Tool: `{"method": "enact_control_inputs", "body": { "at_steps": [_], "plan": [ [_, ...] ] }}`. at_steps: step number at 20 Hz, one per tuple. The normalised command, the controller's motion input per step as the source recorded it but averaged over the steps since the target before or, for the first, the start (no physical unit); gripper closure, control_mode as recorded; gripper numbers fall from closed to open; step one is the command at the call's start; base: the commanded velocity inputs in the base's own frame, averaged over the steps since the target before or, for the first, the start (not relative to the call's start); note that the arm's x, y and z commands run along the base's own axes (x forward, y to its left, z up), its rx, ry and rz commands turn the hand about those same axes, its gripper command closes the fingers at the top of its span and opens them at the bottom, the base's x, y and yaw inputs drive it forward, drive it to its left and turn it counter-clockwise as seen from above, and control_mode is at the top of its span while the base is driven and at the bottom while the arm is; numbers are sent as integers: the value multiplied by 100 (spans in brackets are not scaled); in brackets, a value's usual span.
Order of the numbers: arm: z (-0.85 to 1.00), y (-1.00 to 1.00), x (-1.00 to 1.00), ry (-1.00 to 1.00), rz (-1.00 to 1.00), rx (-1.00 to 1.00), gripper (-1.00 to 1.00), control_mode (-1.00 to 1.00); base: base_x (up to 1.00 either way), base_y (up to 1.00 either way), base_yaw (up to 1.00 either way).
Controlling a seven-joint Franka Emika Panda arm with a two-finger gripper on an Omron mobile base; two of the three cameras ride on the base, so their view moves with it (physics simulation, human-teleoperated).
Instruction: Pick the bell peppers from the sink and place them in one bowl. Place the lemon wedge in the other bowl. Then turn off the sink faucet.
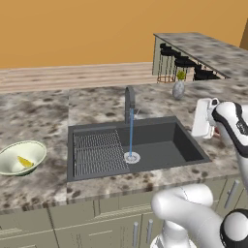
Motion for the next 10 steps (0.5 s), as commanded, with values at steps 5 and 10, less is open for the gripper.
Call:
{"method": "enact_control_inputs", "body": {
  "at_steps": [5,10],
  "plan": [
    [0,8,46,9,-6,0,-100,-100,0,0,0],
    [-4,21,48,4,-6,0,-100,-100,0,0,0]
  ]
}}
